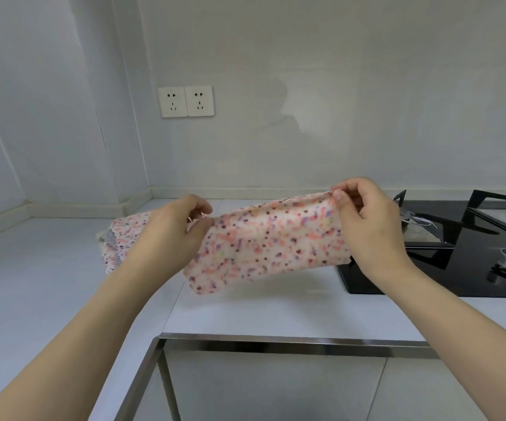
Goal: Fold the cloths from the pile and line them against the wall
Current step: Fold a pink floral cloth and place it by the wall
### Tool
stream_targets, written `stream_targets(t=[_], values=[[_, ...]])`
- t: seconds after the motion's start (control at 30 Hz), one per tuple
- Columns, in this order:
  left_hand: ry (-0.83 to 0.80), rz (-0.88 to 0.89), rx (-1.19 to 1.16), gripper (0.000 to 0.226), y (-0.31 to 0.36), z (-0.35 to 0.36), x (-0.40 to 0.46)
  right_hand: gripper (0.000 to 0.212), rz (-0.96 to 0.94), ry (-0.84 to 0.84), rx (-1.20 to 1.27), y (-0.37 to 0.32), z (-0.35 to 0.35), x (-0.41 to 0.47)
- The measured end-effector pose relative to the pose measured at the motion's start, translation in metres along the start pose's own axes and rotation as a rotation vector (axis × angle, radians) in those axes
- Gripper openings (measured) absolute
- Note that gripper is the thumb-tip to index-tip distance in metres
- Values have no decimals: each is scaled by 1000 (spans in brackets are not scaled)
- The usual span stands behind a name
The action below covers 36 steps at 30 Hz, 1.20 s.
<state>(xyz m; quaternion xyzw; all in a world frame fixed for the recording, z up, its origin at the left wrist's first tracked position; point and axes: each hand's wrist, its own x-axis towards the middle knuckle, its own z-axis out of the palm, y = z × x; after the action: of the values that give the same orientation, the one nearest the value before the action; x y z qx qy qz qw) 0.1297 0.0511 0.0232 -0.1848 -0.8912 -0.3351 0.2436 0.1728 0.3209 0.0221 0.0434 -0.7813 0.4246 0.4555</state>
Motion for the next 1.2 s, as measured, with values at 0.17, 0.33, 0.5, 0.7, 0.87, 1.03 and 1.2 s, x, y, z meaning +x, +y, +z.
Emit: stream_targets(t=[0.17,0.33,0.5,0.7,0.87,1.03,1.2], values=[[-64,-75,32,27,1,-3,-3,9,103,69,3,4,4,7],[-68,-22,-29,14,3,-8,-2,9,124,63,5,15,3,-2],[-149,-45,-120,12,6,-18,-3,13,115,54,7,12,0,-1],[-401,-181,-222,8,-6,-14,0,23,149,-182,-220,28,6,11],[-481,-316,-157,14,-38,18,-1,35,114,-440,-454,63,40,8],[-422,-284,140,13,-64,50,-4,48,-83,-608,-764,89,91,5],[-272,-89,333,20,-62,71,-4,49,-197,-703,-886,107,120,8]])
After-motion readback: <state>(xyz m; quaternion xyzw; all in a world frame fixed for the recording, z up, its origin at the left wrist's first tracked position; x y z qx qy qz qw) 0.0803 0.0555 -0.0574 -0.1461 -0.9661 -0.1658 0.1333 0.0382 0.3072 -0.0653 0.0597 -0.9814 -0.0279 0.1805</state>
